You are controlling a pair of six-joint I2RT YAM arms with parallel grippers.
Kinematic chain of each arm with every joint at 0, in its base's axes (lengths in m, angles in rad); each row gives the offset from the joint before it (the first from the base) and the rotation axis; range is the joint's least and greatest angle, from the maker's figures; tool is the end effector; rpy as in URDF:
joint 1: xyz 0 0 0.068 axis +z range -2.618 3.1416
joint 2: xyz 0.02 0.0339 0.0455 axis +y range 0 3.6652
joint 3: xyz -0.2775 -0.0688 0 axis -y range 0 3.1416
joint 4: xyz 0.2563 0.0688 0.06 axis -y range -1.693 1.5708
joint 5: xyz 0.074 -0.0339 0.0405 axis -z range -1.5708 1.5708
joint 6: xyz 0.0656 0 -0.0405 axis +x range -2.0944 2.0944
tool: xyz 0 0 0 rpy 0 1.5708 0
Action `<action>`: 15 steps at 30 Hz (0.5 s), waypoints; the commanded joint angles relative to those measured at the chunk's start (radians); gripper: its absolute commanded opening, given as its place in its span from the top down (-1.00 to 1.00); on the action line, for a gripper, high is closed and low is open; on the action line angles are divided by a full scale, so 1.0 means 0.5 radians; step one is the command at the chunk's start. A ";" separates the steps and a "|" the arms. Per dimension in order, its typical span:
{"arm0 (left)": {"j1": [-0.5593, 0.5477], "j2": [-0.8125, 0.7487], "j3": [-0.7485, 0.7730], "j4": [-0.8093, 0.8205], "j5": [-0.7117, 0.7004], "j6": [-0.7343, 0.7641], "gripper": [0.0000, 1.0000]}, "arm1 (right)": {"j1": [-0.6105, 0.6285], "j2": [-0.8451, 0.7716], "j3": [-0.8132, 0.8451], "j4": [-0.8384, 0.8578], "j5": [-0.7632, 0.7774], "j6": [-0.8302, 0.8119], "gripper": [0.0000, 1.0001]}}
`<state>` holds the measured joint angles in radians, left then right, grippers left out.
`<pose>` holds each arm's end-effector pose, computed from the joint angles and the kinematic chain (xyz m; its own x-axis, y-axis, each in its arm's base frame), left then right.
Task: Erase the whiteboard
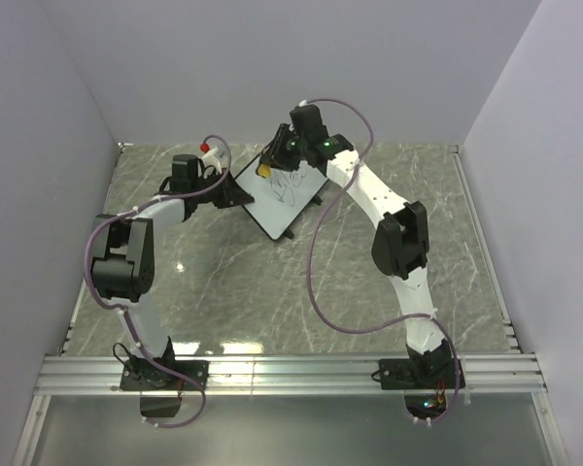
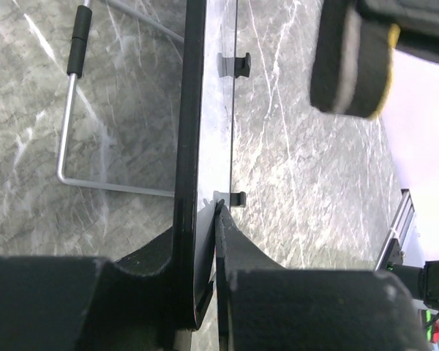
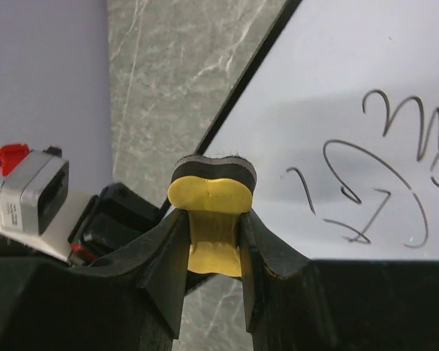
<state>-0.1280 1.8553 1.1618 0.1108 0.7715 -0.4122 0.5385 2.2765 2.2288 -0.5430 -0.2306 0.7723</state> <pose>0.4250 -0.1008 0.1956 -0.7680 -0.1907 -0.6113 0.3942 0.6115 -0.6860 0.4845 0.3069 0.2956 -0.8046 0.3106 -0.5061 -0.1407 0.7282 0.6707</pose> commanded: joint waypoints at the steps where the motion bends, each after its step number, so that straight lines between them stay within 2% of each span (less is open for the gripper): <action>1: -0.155 0.060 -0.066 -0.439 -0.095 0.251 0.99 | -0.009 0.129 0.083 0.012 -0.014 0.038 1.00; 7: -0.174 0.103 0.017 -0.488 -0.080 0.278 0.99 | -0.015 0.316 0.230 -0.175 0.053 0.020 1.00; 15: -0.174 0.008 -0.090 -0.446 -0.077 0.263 0.99 | -0.025 0.307 -0.091 -0.316 0.127 -0.001 1.00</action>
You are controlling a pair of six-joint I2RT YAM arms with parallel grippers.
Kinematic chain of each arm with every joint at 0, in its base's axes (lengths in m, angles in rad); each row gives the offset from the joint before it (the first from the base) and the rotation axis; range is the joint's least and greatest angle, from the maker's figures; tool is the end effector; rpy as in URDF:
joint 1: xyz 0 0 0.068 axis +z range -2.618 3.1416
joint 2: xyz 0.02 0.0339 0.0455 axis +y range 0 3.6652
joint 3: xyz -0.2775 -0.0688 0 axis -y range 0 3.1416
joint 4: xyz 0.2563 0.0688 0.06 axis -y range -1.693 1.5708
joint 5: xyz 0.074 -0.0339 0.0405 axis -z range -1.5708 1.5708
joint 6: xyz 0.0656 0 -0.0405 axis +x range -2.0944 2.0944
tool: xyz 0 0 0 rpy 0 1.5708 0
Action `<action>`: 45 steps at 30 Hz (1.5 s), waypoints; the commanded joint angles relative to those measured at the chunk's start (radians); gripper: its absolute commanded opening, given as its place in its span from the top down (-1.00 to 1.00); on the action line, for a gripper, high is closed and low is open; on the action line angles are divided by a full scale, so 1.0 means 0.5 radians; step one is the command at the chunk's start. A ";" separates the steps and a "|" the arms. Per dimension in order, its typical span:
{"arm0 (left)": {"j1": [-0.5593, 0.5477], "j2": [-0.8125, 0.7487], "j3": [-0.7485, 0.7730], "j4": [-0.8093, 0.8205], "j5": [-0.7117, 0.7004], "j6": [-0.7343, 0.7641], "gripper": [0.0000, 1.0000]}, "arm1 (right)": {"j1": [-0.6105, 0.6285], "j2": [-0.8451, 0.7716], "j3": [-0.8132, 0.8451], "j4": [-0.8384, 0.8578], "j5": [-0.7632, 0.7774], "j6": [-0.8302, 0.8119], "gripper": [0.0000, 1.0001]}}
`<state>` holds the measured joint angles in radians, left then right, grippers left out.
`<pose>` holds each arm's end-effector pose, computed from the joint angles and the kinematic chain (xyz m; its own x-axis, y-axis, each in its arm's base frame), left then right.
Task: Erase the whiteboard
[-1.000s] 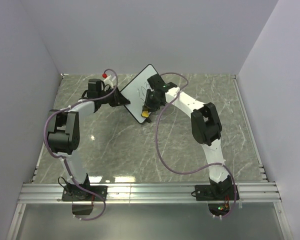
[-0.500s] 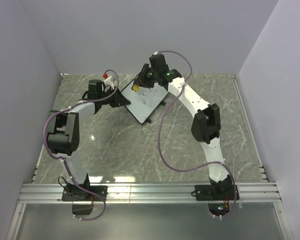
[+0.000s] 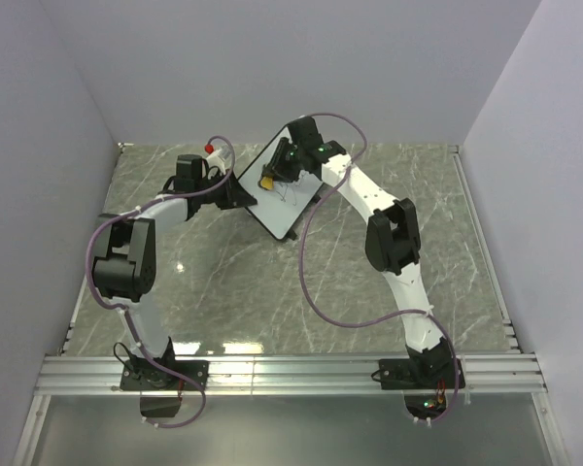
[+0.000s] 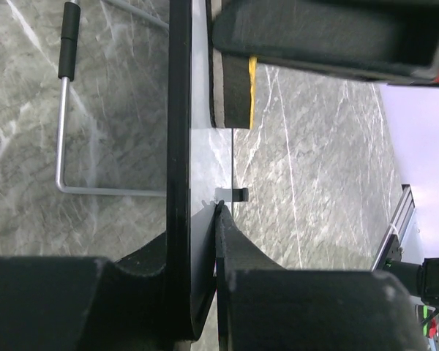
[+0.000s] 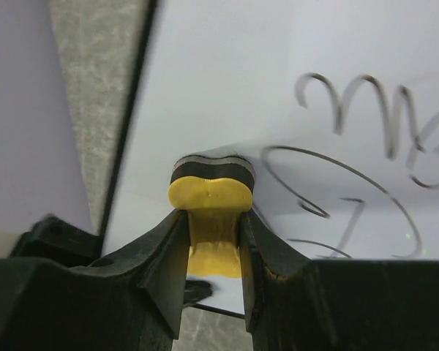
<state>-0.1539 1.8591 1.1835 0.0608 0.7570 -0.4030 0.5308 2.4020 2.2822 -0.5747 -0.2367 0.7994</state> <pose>0.4238 -0.1113 0.1959 -0.7854 -0.1666 -0.5961 0.3889 0.6163 -0.6847 0.5032 0.3132 0.2413 -0.8490 0.3098 -0.4281 -0.0557 0.7531 0.6555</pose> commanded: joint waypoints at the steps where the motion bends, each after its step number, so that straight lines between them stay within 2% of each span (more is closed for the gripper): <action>1: -0.122 0.000 -0.131 -0.352 -0.045 0.248 0.99 | -0.009 0.044 -0.244 -0.256 0.142 -0.065 1.00; 13: -0.109 -0.009 -0.103 -0.352 -0.017 0.238 0.99 | -0.028 -0.141 -0.818 -0.198 0.151 -0.135 1.00; 25: -0.085 -0.027 -0.100 -0.358 -0.011 0.238 0.99 | -0.061 -0.199 -0.803 -0.283 0.154 -0.224 1.00; 28: -0.082 -0.021 -0.085 -0.373 -0.023 0.254 0.99 | -0.065 -0.373 -0.794 -0.186 0.112 -0.237 1.00; 30: -0.085 -0.018 -0.088 -0.373 -0.023 0.260 0.99 | -0.065 -0.459 -0.800 0.001 0.069 -0.221 1.00; 36: -0.082 -0.006 -0.078 -0.398 -0.026 0.269 0.99 | -0.068 -0.386 -0.374 0.128 0.047 -0.129 1.00; 41: -0.082 -0.006 -0.072 -0.413 -0.020 0.275 0.99 | -0.095 -0.012 0.162 0.042 0.029 -0.034 1.00; 45: -0.088 -0.021 -0.078 -0.432 -0.023 0.294 0.99 | -0.092 0.102 0.222 0.149 0.022 0.073 1.00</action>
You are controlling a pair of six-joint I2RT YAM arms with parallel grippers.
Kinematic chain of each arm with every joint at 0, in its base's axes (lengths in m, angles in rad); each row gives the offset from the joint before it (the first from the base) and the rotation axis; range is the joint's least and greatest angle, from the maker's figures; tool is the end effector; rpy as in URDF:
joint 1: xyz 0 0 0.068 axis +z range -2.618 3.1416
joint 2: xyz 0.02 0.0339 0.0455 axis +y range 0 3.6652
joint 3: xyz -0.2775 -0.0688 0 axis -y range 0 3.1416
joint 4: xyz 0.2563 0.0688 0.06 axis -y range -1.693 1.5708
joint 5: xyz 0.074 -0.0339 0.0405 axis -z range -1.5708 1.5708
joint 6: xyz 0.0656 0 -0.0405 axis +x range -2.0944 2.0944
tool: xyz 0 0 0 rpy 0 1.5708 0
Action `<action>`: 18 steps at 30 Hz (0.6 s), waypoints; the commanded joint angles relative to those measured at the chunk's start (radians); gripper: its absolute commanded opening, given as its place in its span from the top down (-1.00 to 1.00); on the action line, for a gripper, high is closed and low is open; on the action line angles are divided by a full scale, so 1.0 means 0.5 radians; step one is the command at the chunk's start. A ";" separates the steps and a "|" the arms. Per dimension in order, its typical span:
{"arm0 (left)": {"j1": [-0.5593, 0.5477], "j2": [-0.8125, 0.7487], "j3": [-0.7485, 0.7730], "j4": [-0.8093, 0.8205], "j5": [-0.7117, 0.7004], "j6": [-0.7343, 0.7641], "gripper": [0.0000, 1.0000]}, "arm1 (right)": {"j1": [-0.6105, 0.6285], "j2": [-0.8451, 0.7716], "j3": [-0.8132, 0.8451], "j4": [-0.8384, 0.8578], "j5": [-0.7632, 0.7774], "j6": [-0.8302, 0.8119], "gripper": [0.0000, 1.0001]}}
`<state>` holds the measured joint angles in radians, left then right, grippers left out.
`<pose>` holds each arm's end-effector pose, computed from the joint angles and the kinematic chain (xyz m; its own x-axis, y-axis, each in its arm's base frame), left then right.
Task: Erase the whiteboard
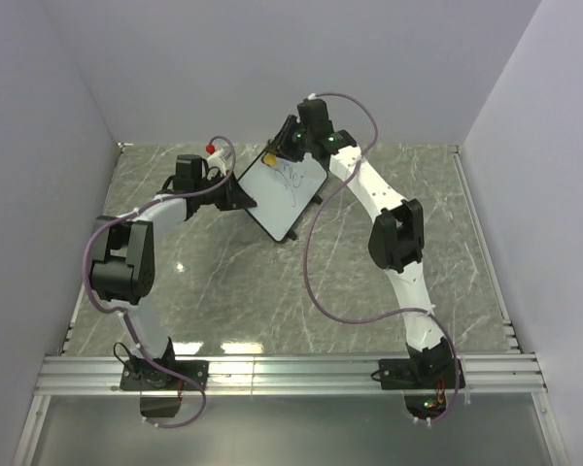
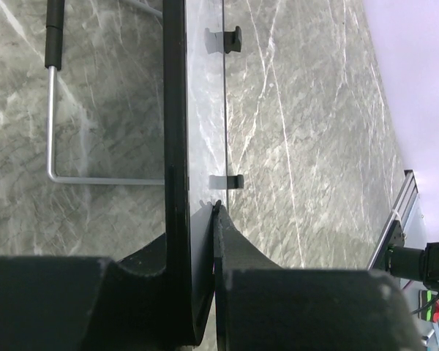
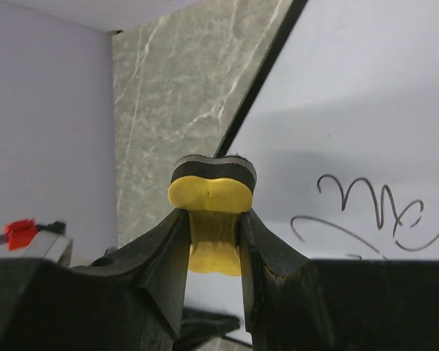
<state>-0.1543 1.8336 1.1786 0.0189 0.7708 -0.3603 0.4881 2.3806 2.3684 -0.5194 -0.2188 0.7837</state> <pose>0.4172 -0.1111 0.2010 -0.7834 -0.1341 -0.6068 0.4144 0.6149 -0.6709 0.5206 0.2925 0.2918 -0.7569 0.3783 -0.5329 -0.1252 0.7163 0.6864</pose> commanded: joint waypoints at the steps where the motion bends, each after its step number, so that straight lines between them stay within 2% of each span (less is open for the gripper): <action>1: -0.084 0.027 -0.075 -0.357 -0.060 0.211 0.99 | -0.007 0.193 0.067 0.039 -0.004 0.114 1.00; 10: -0.124 -0.019 -0.075 -0.397 -0.112 0.251 0.99 | -0.001 0.280 0.071 -0.442 0.247 0.040 1.00; 18: -0.136 -0.001 -0.078 -0.372 -0.069 0.239 0.99 | 0.024 0.089 -0.545 -0.523 0.339 -0.110 1.00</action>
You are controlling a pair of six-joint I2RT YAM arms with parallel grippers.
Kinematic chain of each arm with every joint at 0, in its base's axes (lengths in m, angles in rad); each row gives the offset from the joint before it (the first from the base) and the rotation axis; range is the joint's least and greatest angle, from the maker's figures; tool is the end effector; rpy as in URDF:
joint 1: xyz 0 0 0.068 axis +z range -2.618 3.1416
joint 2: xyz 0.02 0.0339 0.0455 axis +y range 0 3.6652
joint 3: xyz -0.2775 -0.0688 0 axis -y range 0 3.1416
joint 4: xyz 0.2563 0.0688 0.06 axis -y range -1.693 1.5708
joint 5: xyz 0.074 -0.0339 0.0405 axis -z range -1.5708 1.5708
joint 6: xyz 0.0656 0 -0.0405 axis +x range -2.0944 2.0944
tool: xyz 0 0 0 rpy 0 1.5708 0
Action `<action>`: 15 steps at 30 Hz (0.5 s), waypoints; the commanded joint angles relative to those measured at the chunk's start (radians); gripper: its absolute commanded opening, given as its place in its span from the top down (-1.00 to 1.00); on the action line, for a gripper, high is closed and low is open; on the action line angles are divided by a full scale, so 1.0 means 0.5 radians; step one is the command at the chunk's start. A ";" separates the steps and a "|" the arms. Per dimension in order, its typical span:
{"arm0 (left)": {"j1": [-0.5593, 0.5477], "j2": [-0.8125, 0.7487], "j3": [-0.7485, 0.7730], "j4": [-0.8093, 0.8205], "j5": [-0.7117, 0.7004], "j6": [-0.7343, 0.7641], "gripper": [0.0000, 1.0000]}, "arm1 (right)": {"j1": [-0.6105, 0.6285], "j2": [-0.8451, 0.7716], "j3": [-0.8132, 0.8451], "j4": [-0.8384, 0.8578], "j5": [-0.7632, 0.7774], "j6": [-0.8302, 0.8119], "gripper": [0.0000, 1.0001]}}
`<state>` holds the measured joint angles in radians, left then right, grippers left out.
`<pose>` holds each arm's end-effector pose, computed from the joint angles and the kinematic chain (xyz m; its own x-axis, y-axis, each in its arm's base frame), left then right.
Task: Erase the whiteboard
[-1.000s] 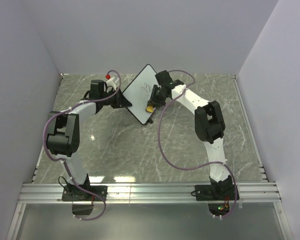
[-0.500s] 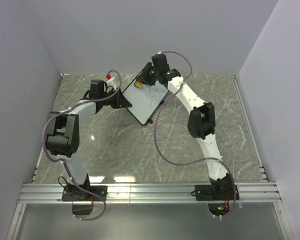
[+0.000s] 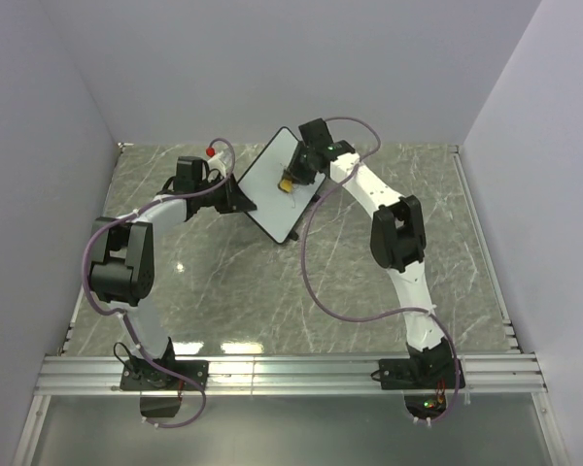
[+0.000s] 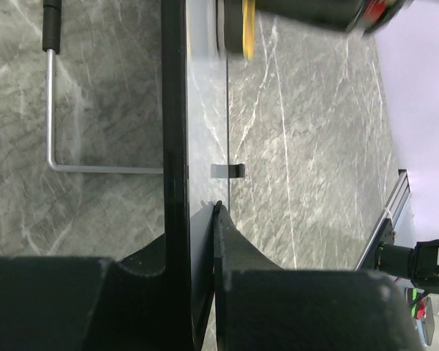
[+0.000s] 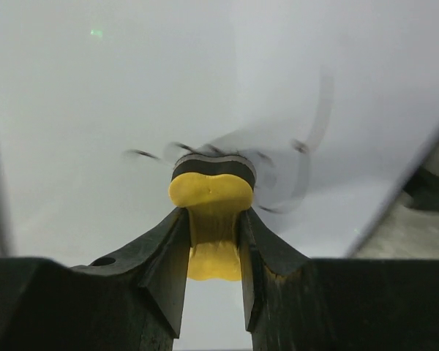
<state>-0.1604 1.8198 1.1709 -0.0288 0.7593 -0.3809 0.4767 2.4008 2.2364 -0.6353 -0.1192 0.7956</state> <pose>0.4109 -0.1122 0.1991 -0.8145 -0.1414 -0.5627 0.3689 0.6224 -0.6903 0.5157 0.2751 0.2182 -0.8240 0.3727 -0.4268 0.0848 0.8258 0.5575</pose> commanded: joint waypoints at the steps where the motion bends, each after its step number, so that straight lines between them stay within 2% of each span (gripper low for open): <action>1: -0.127 0.017 -0.068 -0.280 -0.043 0.283 0.99 | 0.050 0.000 -0.343 -0.251 0.134 -0.137 1.00; 10: -0.207 -0.124 -0.237 -0.301 -0.055 0.243 0.99 | 0.056 -0.190 -0.840 -0.116 0.073 -0.146 1.00; 15: -0.210 -0.219 -0.351 -0.304 -0.077 0.243 0.99 | 0.056 -0.273 -0.865 -0.027 -0.001 -0.131 1.00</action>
<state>-0.2062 1.7042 1.0634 -0.0399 0.7074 -0.3405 0.4774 2.2795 1.8275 -0.6857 -0.0883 0.7372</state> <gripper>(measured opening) 0.139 0.359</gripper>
